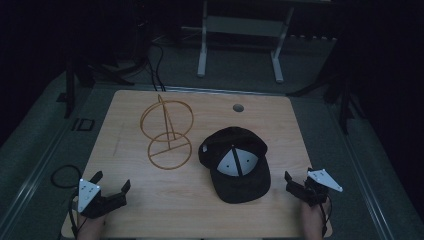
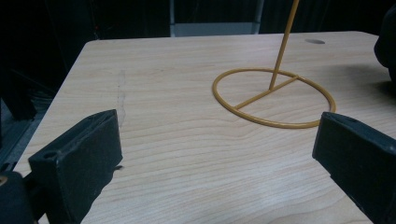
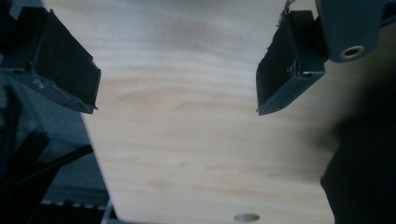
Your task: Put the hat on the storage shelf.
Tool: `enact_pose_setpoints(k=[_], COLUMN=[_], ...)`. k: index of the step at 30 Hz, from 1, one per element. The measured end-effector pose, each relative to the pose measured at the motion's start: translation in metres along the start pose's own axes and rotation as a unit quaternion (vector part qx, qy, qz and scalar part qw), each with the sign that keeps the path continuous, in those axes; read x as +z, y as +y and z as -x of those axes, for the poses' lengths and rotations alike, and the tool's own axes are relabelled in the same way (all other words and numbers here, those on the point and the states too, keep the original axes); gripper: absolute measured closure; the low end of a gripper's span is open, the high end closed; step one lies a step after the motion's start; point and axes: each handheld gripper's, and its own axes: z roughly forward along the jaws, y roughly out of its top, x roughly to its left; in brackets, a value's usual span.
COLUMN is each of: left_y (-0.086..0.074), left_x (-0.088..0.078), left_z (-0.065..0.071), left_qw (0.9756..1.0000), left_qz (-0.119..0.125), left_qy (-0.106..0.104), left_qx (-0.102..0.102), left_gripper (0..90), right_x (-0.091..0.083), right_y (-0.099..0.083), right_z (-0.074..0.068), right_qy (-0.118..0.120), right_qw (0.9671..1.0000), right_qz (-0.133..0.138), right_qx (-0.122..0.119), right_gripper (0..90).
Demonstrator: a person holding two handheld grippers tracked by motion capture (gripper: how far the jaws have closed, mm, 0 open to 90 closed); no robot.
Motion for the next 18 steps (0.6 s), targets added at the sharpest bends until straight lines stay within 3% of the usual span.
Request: enact_pose_setpoints(k=[2,3,9,10,15,16,18], left_y=[0.0,0.0,0.0,0.0,0.0,0.0,0.0], left_x=[0.0,0.0,0.0,0.0,0.0,0.0,0.0], left_z=[0.0,0.0,0.0,0.0,0.0,0.0,0.0], left_qw=[1.0,1.0,1.0,1.0,1.0,1.0,1.0], left_qz=[-0.001,0.0,-0.003,-0.003,-0.006,-0.005,-0.005], left_qy=[-0.001,-0.001,-0.003,-0.004,-0.004,-0.005,-0.004], left_qx=[-0.001,-0.004,0.0,-0.002,-0.002,-0.003,-0.004], left_gripper=[1.7,1.7,2.1,2.7,2.7,2.7,2.8], right_x=[-0.003,-0.007,-0.012,-0.012,-0.009,-0.006,-0.004], right_y=[0.011,0.022,0.053,0.066,0.083,0.088,0.09], right_z=[-0.004,-0.007,-0.02,-0.026,-0.038,-0.046,-0.049], right_qy=[0.004,0.016,0.061,0.089,0.119,0.139,0.134], right_qw=[0.9999,0.9998,0.9977,0.9955,0.992,0.9886,0.9889], right_qz=[0.006,0.005,0.01,0.009,0.015,0.014,0.011], right_qx=[-0.01,-0.011,-0.027,-0.029,-0.039,-0.056,-0.064], right_gripper=[13.3,13.0,12.4,12.4,10.9,10.9,10.9])
